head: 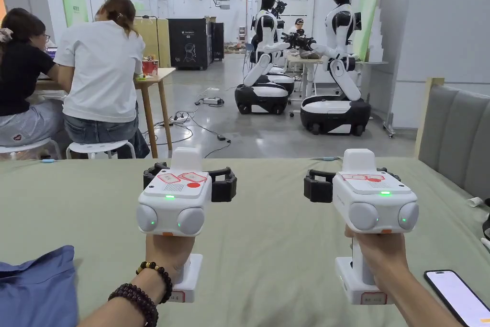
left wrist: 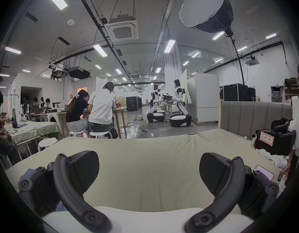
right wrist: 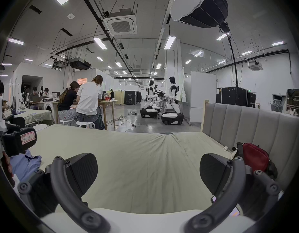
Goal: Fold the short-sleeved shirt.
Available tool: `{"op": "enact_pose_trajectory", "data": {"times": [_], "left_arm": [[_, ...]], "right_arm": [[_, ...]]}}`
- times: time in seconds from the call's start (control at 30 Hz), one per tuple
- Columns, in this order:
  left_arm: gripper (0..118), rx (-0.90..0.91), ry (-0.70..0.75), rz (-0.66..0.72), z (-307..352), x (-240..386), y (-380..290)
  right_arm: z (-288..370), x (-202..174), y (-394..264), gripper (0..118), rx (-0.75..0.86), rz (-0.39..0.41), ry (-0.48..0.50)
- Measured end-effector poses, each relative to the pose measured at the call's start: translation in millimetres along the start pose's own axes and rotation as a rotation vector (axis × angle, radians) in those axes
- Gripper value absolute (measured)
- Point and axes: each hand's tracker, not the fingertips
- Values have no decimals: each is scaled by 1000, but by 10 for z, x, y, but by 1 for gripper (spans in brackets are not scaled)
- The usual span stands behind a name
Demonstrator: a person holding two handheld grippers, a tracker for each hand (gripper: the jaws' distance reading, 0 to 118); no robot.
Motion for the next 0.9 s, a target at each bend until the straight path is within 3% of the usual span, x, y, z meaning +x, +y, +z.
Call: {"op": "enact_pose_trajectory", "data": {"times": [0.4,0.6,0.9], "left_arm": [[118,4,-20,5,-146,38,-39],[118,1,-17,-4,-116,49,-66],[118,3,16,23,-122,20,-103]], "right_arm": [[-37,-30,-41,118,-3,27,2],[-36,1,-37,118,5,1,16],[-95,48,-40,118,-14,23,-25]]}}
